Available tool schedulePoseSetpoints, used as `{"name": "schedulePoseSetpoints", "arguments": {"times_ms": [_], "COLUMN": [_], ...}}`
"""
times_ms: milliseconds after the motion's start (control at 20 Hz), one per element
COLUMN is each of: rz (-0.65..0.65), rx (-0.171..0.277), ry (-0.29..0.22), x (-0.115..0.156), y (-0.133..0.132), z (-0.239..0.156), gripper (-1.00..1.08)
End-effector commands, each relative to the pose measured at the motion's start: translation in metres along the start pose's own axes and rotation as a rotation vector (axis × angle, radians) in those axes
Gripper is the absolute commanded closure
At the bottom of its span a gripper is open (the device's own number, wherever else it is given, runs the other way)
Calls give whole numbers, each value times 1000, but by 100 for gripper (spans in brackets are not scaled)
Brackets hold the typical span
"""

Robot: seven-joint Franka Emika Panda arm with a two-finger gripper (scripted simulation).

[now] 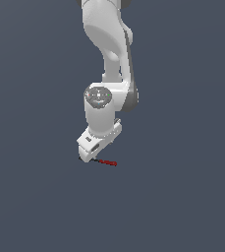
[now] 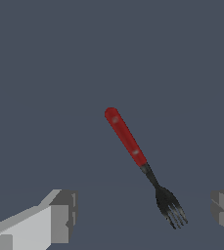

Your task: Pick up the object and move it to a goal position.

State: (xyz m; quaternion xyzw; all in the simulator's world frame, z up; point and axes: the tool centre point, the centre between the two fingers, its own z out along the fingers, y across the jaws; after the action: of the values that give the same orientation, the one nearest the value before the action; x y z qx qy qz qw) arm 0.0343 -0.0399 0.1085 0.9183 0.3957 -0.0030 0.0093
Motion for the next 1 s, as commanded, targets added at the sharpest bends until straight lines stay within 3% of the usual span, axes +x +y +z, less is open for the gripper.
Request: {"name": "schedulePoseSetpoints", "arguments": {"times_ms": [0,950], "rz": [-66,-491], "rx": [1,10], "ry": [0,13], "x": [-2,-13], "y": [4,25], "z": [6,47], "gripper": [-92,-92]}}
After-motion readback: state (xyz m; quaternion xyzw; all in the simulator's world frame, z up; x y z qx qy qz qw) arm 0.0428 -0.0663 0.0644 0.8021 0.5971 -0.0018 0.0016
